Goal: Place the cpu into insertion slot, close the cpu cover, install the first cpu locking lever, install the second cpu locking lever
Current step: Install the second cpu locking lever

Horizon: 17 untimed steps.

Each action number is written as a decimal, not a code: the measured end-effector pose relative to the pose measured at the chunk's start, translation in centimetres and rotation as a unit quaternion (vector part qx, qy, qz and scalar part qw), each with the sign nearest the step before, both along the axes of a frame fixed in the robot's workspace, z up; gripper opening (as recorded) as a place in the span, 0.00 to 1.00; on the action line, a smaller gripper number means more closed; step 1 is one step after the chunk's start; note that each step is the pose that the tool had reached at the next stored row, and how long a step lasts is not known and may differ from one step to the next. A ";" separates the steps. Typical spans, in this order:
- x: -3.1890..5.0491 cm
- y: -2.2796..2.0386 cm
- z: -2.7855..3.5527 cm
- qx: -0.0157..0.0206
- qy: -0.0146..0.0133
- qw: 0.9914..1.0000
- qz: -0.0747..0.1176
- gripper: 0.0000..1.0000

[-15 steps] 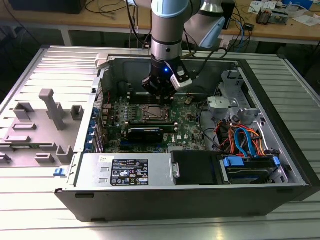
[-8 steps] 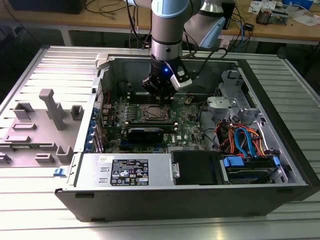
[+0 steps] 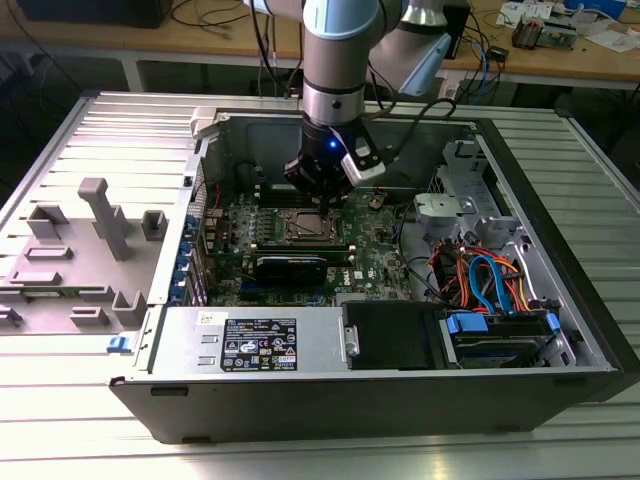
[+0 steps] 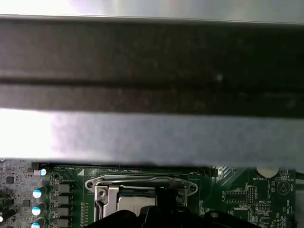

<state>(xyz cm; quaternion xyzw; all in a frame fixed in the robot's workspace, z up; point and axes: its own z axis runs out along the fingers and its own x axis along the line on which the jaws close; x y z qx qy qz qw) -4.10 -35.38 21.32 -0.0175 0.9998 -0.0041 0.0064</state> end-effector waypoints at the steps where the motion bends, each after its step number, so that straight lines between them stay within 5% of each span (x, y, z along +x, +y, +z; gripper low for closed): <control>1: 0.00 -0.13 0.00 0.000 0.000 1.000 0.000 0.11; 7: 0.00 -1.06 0.01 0.000 0.000 1.000 0.000 0.11; 17: 0.00 -1.11 0.68 0.000 0.000 1.000 0.000 0.11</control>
